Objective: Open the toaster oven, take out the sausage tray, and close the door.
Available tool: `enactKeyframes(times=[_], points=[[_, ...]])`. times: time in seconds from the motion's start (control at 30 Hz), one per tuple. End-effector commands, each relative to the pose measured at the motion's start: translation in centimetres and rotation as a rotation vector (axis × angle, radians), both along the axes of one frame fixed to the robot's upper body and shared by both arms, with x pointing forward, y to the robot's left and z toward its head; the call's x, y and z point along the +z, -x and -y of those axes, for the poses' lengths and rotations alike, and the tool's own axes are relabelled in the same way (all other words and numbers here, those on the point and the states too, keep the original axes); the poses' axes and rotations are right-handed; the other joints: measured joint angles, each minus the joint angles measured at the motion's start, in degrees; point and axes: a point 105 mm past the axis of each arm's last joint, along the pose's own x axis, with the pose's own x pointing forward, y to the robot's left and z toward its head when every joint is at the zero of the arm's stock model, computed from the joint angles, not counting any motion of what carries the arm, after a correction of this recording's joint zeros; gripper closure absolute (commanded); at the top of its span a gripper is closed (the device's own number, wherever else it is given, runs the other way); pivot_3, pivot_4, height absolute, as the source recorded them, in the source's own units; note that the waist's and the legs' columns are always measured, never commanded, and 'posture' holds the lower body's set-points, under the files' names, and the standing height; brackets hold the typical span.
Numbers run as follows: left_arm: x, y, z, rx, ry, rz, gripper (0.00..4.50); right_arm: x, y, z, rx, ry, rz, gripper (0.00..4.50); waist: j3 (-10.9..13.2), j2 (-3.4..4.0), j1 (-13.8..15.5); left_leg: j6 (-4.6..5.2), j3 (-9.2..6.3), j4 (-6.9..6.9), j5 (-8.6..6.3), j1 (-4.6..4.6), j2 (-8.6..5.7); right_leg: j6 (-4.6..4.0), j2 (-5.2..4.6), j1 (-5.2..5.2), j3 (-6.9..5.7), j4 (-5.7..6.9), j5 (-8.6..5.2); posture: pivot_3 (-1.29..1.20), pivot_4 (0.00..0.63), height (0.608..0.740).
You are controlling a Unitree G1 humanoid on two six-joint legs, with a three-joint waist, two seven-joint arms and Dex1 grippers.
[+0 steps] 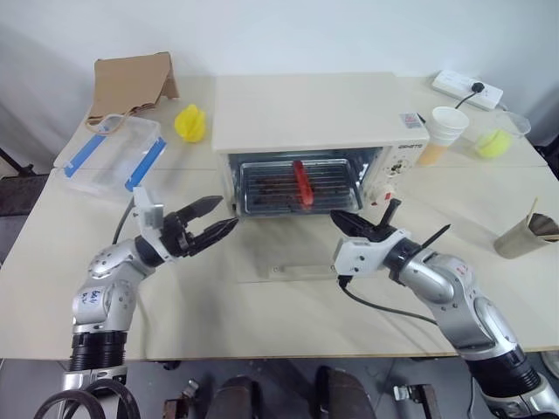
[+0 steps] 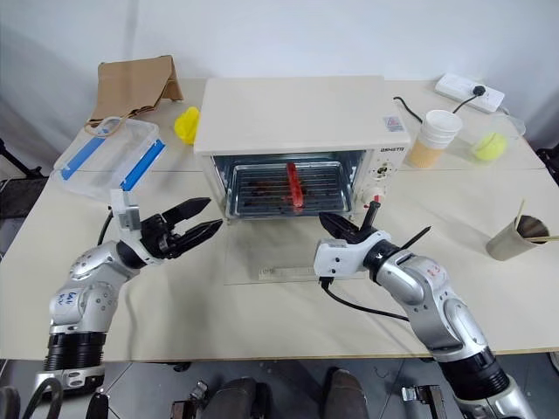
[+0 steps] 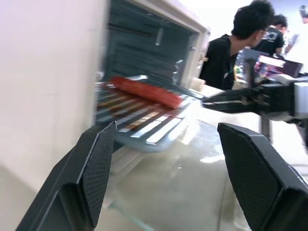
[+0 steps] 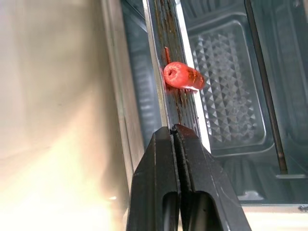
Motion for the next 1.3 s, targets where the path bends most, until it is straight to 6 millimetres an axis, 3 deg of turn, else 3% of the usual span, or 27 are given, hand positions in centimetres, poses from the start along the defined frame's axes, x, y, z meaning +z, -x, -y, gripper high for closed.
enactKeyframes(times=[0.03, 0.5, 0.8, 0.97, 1.1, 1.3], points=[[-0.4, -0.2, -0.5, 0.025, 0.026, -0.138, 0.93, 0.7, 1.6, -0.4, 0.054, -0.005, 0.024, 4.48, 0.0, 0.00, 0.0, 0.00, -0.01, 0.00, 0.00, 0.00, 0.00, 0.00, 0.00, 0.00, 0.00, 0.00, 0.00, 0.00, 0.150, 0.740], [1.2, -0.3, 1.1, -0.083, 0.203, -0.358, 0.93, 0.8, 3.2, 0.0, 0.076, 0.004, 0.046, 4.48, 0.0, -0.03, 0.2, 0.00, -0.17, 0.03, 0.00, 0.05, 0.01, 0.00, 0.00, 0.03, 0.05, 0.01, 0.00, 0.00, 0.150, 0.740], [0.3, -0.3, 3.0, -0.134, 0.157, -0.525, 0.93, 0.8, 3.2, 0.4, 0.073, 0.016, 0.052, 4.48, 0.0, -0.04, 0.2, 0.00, -0.17, 0.04, 0.00, 0.06, 0.00, 0.00, 0.01, 0.06, 0.07, 0.00, 0.00, 0.00, 0.150, 0.740], [0.3, -0.7, 3.1, -0.147, 0.219, -0.626, 0.93, 0.6, 3.4, 0.6, 0.082, 0.032, 0.059, 4.48, 0.0, -0.04, 0.3, 0.00, -0.19, 0.05, 0.00, 0.05, 0.00, 0.00, 0.01, 0.06, 0.07, 0.00, 0.00, 0.00, 0.150, 0.740], [0.4, -1.3, 4.8, -0.207, 0.269, -0.745, 0.93, 0.3, 3.7, 0.5, 0.104, 0.047, 0.066, 4.48, 0.0, -0.08, 0.5, 0.00, -0.21, 0.06, 0.00, 0.09, -0.02, 0.00, 0.01, 0.09, 0.09, 0.02, 0.00, 0.00, 0.150, 0.740], [0.4, -2.6, 5.4, -0.206, 0.339, -0.849, 0.93, 0.3, 3.7, 0.8, 0.101, 0.048, 0.067, 4.48, 0.0, -0.11, 0.3, 0.00, -0.20, 0.05, 0.00, 0.09, -0.03, 0.00, 0.01, 0.08, 0.08, 0.02, 0.00, 0.00, 0.150, 0.740]])
